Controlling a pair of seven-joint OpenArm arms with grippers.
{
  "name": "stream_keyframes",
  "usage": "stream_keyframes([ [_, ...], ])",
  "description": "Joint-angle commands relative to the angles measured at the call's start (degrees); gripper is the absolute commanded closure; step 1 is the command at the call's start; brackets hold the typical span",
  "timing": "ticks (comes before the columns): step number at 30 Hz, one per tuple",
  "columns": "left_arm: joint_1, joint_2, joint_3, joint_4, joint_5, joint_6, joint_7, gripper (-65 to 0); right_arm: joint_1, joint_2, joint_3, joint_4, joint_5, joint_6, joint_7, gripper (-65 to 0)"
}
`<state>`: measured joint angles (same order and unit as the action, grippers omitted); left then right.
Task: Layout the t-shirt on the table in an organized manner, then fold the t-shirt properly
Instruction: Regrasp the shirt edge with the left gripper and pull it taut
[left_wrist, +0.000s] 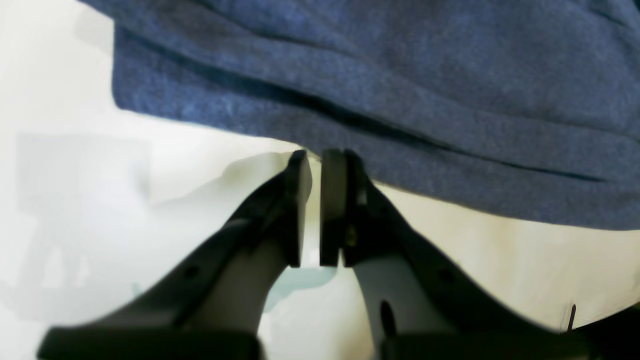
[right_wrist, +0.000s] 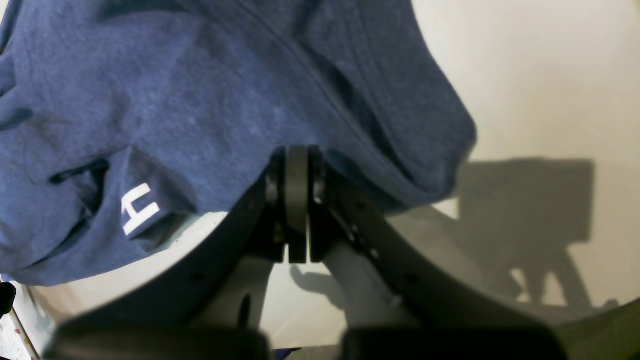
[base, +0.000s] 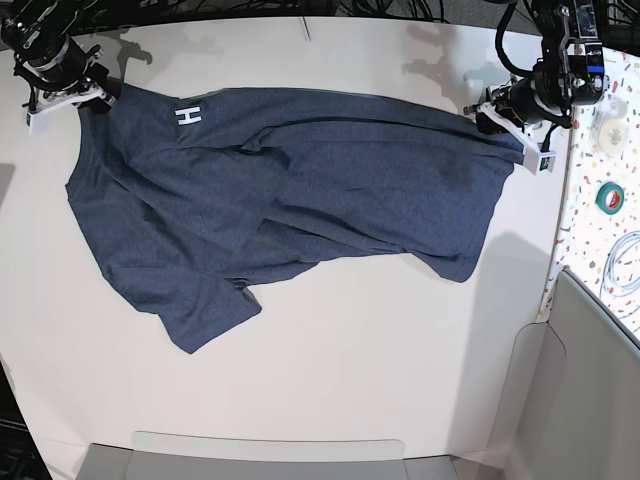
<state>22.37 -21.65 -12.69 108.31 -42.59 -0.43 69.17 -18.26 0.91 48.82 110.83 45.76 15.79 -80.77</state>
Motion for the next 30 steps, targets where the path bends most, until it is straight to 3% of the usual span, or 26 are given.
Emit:
stream_keyframes([
  [1,-0.4,-0.8,-0.4,0.7,-0.2,-0.1,-0.3,-4.0,0.0,0.6,0.2,1.0,0.9,0.2,0.8,0.0],
  [16,-8.2,-0.8,-0.3,-5.8,-0.1,0.1,-1.0,-4.0,-0.1,0.6,0.2,0.9,0.9,0.2,0.8,0.0],
  [19,-10.7,-0.6,-0.3,-6.8,3.2,0.2,-1.2,-4.0,0.0,0.6,0.2,0.9,0.9,0.2,0.8,0.0],
  [23,-12.1,-0.5,-0.4,-11.9,9.1,0.2,-7.4,-4.0,0.1,0.6,0.2,0.9,0.9,0.2,0.8,0.0],
  [26,-12.0,-0.6,-0.5,-13.8,9.8,0.2,-11.1,-4.0,0.0,0.6,0.3,0.8,0.9,0.2,0.8,0.0],
  [30,-11.2,-0.5,-2.7,-13.8,9.7,0.2,-10.1,-4.0,0.1,0.6,0.3,0.8,0.9,0.2,0.8,0.0],
])
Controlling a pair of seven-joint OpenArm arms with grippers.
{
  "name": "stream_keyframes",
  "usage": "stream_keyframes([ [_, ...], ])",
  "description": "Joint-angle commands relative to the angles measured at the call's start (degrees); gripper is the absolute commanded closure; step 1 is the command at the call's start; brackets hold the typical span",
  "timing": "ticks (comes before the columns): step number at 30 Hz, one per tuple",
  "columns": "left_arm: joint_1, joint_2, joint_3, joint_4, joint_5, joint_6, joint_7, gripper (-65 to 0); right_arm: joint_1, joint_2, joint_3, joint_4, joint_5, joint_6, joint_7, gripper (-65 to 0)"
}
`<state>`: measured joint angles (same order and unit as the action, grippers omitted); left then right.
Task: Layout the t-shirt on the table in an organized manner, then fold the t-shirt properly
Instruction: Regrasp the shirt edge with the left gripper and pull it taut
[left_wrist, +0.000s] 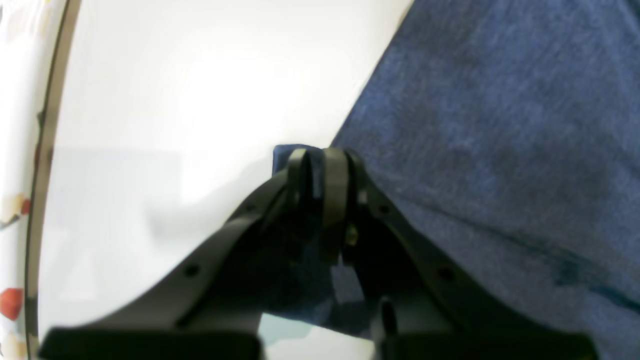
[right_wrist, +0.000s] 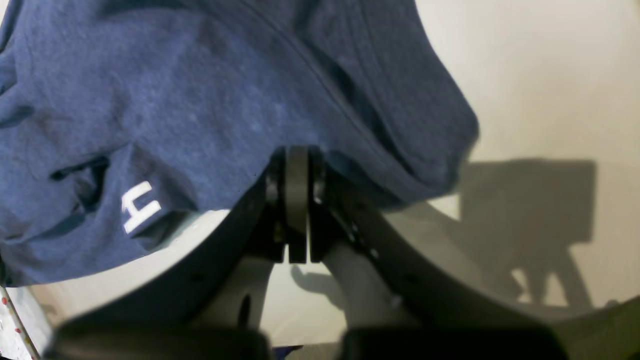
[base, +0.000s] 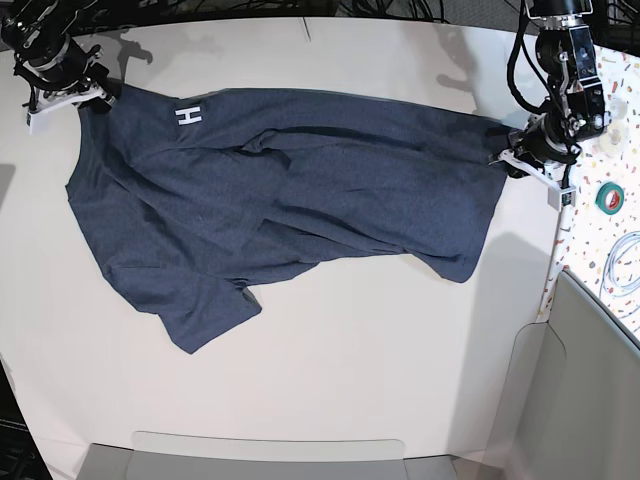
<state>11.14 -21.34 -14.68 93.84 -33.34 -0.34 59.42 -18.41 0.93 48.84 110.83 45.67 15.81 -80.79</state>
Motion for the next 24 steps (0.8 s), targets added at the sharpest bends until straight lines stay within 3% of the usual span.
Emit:
stream_keyframes([
  [1,0.8,-0.9,-1.8,0.8,0.3,0.1,0.1,-4.0,0.3,0.6,0.3,0.8,1.0,0.1,0.8,0.0],
  [12,7.0,-0.7,-5.6,15.2,0.2,0.0,0.3,-4.0,0.5,0.6,0.3,0.8,1.0,0.1,0.8,0.0],
  [20,7.1,1.3,-4.8,15.3,0.2,-0.1,0.4,-4.0,0.5,0.6,0.3,0.8,1.0,0.1,0.8,0.0],
  [24,6.6,1.0,0.8,9.8,0.3,-0.1,0.3,-4.0,0.5,0.6,0.3,0.8,1.0,0.1,0.8,0.0],
])
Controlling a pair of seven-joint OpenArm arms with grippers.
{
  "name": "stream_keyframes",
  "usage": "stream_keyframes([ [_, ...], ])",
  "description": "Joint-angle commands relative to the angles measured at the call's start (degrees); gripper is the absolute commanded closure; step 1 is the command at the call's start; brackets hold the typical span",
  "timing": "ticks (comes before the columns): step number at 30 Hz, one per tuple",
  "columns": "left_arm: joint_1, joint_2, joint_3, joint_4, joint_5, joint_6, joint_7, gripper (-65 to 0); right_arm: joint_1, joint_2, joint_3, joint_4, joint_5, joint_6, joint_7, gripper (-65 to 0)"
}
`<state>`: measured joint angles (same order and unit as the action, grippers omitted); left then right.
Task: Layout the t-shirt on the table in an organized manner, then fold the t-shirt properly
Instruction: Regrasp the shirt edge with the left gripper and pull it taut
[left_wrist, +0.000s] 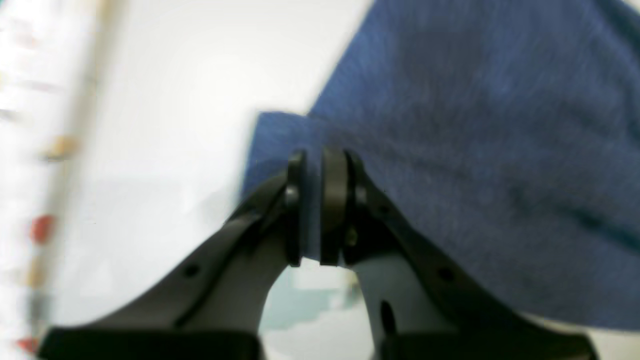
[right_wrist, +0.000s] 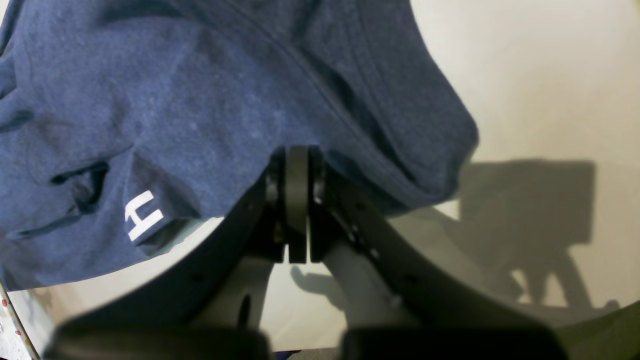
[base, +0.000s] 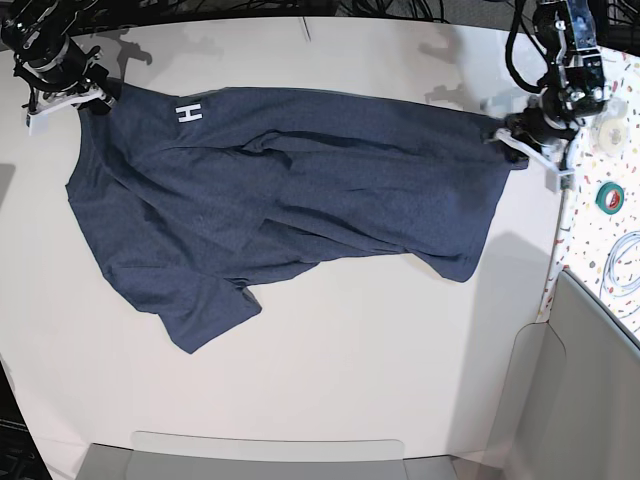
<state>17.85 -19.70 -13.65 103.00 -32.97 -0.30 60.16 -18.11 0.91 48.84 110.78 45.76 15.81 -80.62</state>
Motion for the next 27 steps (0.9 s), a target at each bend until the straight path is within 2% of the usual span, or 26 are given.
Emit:
stream_keyframes([
  [1,-1.1,-0.6,1.1,-1.2,0.0,-0.2,-0.7,-4.0,0.2,0.6,0.3,0.8,0.8,0.1,0.6,0.0],
  [6,-5.0,-0.4,5.4,-8.5,0.0,-0.2,-0.9,-4.0,0.2,1.8,0.3,0.9,0.8,0.0,0.6,0.0],
  [14,-2.9,-0.8,5.4,-8.4,0.0,-0.2,-0.9,-4.0,-0.7,4.0,0.6,0.9,0.7,0.0,0.6,0.0],
  [17,-0.9,-2.1,5.4,-8.3,0.0,-0.2,-1.0,-4.0,-1.3,5.1,0.5,1.0,0.7,-0.1,0.6,0.0],
  [27,8.7,-2.2,5.3,3.9,0.0,-0.2,-1.0,-4.0,-4.6,7.0,0.3,1.0,0.7,-0.1,0.6,0.0],
])
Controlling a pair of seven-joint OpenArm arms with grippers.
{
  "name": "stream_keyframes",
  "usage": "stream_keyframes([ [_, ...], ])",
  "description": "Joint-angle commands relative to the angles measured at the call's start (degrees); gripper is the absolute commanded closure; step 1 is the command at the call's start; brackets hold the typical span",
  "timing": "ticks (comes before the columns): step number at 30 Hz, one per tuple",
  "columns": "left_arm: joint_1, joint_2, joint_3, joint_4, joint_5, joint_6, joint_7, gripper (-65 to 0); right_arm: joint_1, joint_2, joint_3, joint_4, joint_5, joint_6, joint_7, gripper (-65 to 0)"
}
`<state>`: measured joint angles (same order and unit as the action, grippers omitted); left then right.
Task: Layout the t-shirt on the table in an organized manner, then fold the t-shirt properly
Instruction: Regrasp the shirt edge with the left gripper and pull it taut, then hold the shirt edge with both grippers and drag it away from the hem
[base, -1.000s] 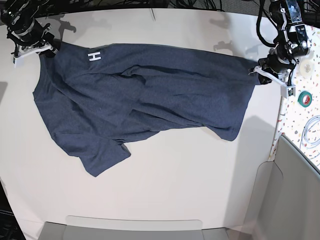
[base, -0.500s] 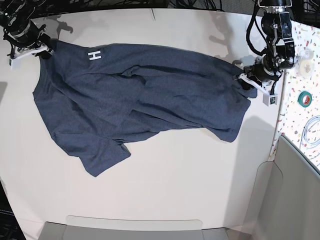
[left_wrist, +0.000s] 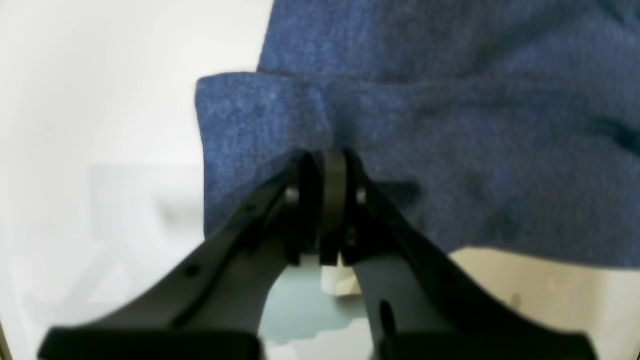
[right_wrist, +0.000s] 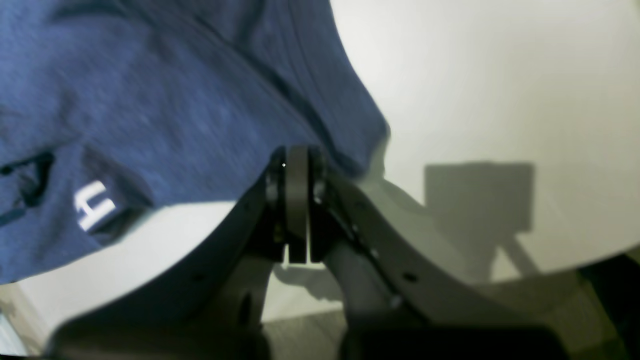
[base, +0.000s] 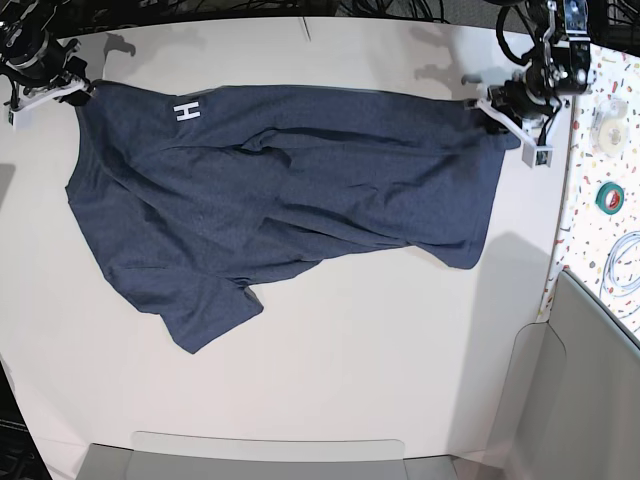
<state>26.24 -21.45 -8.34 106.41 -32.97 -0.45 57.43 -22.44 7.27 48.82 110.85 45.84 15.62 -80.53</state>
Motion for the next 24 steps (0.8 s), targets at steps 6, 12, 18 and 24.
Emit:
stream_keyframes([
  [6,4.0,-0.5,-0.1,3.2,0.0,0.0,1.6,-4.0,-3.2,3.6,0.3,0.9,0.6,0.1,0.5,0.0],
  [12,4.8,-0.4,-0.1,3.4,0.0,0.0,1.6,-4.0,-3.2,4.3,0.3,2.1,0.9,0.3,0.5,0.0],
  [18,4.6,-0.3,-0.1,3.3,0.0,0.0,1.6,-4.0,1.3,3.0,-3.6,6.0,0.4,0.2,0.5,0.0],
  [24,4.6,-0.3,-0.1,3.3,0.0,0.1,1.6,-4.0,4.5,2.8,-15.4,6.0,-15.3,0.1,5.2,0.0],
])
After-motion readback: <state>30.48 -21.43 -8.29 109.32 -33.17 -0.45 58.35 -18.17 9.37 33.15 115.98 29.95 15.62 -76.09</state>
